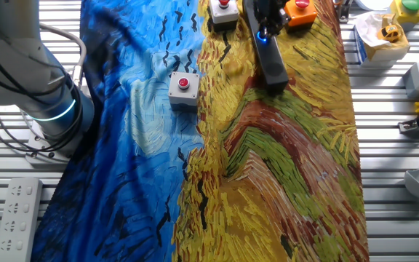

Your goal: Turn the knob to decrease the volume of the speaker

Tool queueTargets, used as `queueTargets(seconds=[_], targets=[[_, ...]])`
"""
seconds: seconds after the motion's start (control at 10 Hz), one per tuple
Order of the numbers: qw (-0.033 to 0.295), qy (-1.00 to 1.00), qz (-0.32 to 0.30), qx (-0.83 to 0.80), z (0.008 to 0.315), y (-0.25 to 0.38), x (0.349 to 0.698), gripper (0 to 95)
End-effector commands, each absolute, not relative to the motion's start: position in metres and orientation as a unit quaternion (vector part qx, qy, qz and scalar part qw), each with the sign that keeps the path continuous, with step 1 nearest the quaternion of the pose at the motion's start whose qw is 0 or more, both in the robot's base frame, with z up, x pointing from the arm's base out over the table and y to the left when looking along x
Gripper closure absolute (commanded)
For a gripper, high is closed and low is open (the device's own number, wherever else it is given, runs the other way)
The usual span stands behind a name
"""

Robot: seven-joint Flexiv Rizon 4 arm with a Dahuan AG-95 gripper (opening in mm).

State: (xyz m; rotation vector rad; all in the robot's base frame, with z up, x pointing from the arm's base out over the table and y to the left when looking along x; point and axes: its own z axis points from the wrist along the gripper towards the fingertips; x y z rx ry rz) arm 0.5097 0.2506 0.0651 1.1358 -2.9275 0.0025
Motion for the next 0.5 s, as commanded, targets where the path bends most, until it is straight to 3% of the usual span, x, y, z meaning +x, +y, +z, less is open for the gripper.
queueTargets(seconds=[0.1, 0.3, 0.5], targets=[[-0.005, -0.888, 0.003, 0.459, 0.064, 0.2505, 0.5085, 95.0], [-0.007, -0.883, 0.004, 0.469, 0.0635, 0.2508, 0.5085, 95.0], [-0.018, -0.896, -0.012, 0.444, 0.0644, 0.2508, 0.5086, 19.0]])
